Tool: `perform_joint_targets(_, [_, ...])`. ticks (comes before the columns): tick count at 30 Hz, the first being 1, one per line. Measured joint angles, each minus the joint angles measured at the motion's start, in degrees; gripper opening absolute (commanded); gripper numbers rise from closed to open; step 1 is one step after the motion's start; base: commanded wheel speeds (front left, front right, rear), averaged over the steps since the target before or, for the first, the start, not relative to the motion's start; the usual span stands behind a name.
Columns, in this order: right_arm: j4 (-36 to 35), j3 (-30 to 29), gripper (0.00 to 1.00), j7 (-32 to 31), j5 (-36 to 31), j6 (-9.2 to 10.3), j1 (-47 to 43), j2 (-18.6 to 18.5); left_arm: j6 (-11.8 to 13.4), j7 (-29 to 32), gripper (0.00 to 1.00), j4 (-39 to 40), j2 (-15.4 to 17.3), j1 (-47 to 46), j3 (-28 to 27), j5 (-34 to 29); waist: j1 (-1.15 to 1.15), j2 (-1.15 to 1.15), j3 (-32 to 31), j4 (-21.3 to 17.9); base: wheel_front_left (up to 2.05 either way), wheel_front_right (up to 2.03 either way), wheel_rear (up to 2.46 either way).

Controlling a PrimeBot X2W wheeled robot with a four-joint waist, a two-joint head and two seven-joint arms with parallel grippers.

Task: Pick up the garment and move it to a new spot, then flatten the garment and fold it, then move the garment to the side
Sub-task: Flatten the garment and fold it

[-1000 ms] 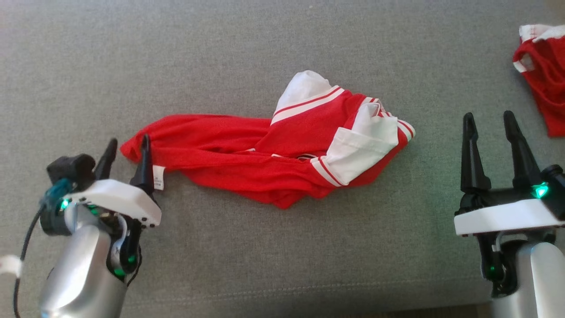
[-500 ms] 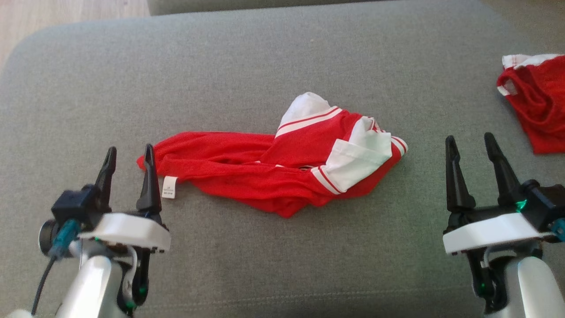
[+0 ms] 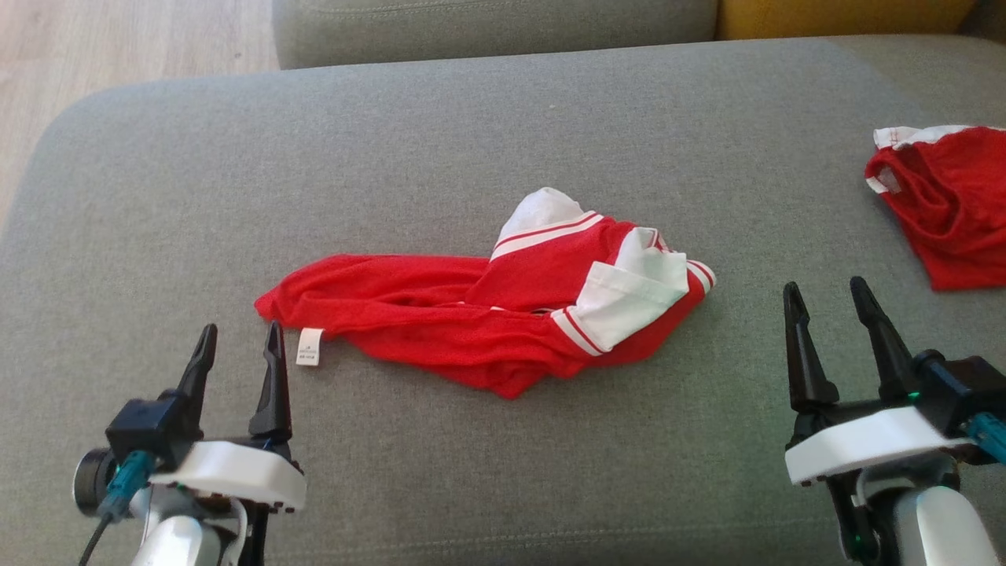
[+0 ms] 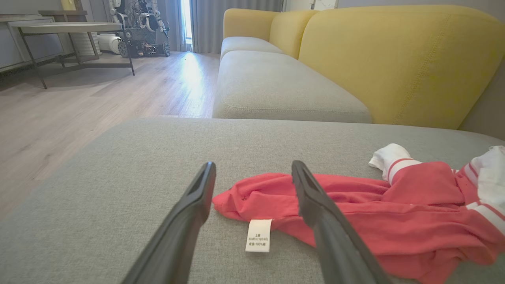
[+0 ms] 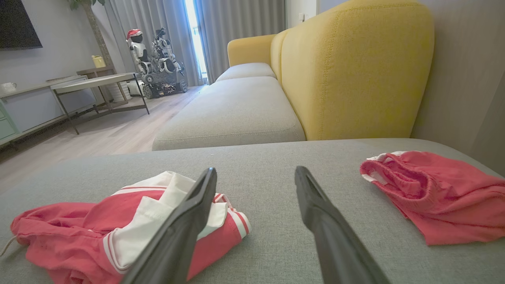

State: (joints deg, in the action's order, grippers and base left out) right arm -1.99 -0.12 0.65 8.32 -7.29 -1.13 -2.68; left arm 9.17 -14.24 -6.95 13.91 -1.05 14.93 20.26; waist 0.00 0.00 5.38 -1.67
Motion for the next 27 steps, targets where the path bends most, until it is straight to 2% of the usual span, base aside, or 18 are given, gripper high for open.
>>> perform_joint_targets(18, [-0.20, -0.16, 1.00, 0.00, 0.01, 0.00, 0.01, 0.00, -0.13, 0.45, 1.00, 1.15, 0.54, -0.03, 0.85, 0.13, 0.00, 0.00, 0.41, 0.21, 0.00, 0.00, 0.00])
perform_joint_targets(22, [-1.04, -0.64, 1.00, 0.00, 0.09, 0.00, 0.07, 0.00, -2.29, 2.10, 1.00, 0.45, 0.69, -1.43, 1.74, 1.53, 0.00, 0.00, 1.57, 0.72, 0.00, 0.00, 0.00])
perform_joint_targets(27, [-1.25, -0.19, 1.00, 0.00, 0.09, 0.00, 1.01, 0.00, -5.23, 6.90, 1.00, -5.46, 1.16, -7.72, 2.63, 3.97, 0.00, 0.00, 3.55, 0.99, 0.00, 0.00, 0.00])
